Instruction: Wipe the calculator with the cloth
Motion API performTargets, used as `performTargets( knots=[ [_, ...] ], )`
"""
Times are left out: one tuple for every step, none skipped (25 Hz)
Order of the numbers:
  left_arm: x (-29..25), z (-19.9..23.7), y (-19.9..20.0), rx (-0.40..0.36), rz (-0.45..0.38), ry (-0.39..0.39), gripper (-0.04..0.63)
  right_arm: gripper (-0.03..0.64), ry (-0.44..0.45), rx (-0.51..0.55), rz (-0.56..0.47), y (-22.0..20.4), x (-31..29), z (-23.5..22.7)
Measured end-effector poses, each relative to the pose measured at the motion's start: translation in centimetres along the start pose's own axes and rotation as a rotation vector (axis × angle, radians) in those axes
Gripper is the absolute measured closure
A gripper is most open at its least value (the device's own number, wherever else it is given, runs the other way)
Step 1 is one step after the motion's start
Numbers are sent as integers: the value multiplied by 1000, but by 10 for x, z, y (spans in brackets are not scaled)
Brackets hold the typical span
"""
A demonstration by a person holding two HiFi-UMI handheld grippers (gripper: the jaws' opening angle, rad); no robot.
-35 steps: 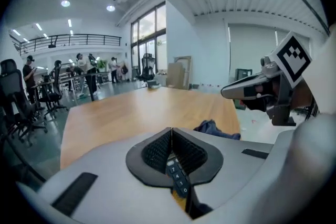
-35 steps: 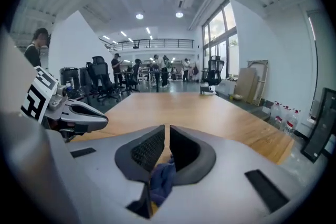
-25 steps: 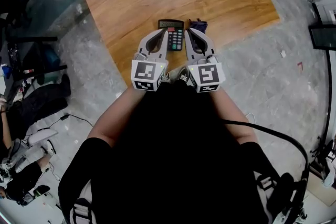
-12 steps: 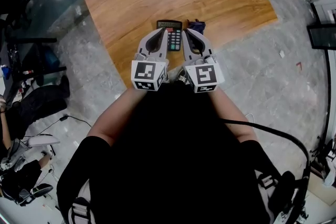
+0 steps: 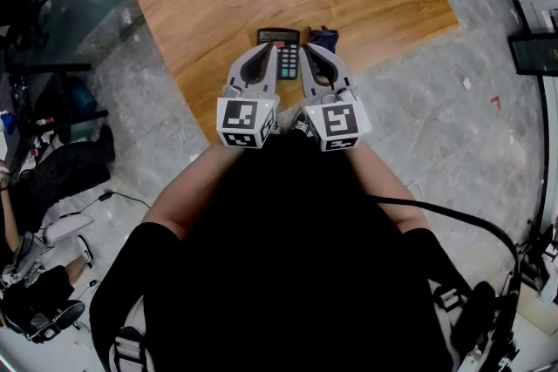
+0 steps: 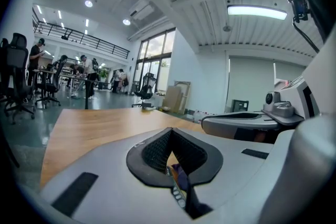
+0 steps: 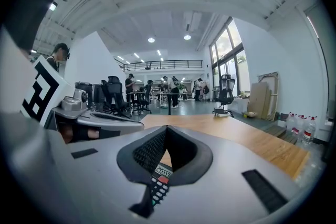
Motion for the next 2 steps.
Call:
performTargets(
  knots=[
    [0, 0, 0, 1, 0, 0, 589, 601, 1, 1, 1, 0, 0, 1],
    [0, 1, 0, 1, 0, -1, 589, 601, 2, 2, 1, 0, 0, 1]
  ],
)
Point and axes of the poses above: the fingertips, and each gripper's own axes: x backward along the fingers, z to its left, y out of its top, the point moved 10 cm from there along x, backward along the fingers, and after that the axes turned 14 degrees about z, right-handed, at the moved point
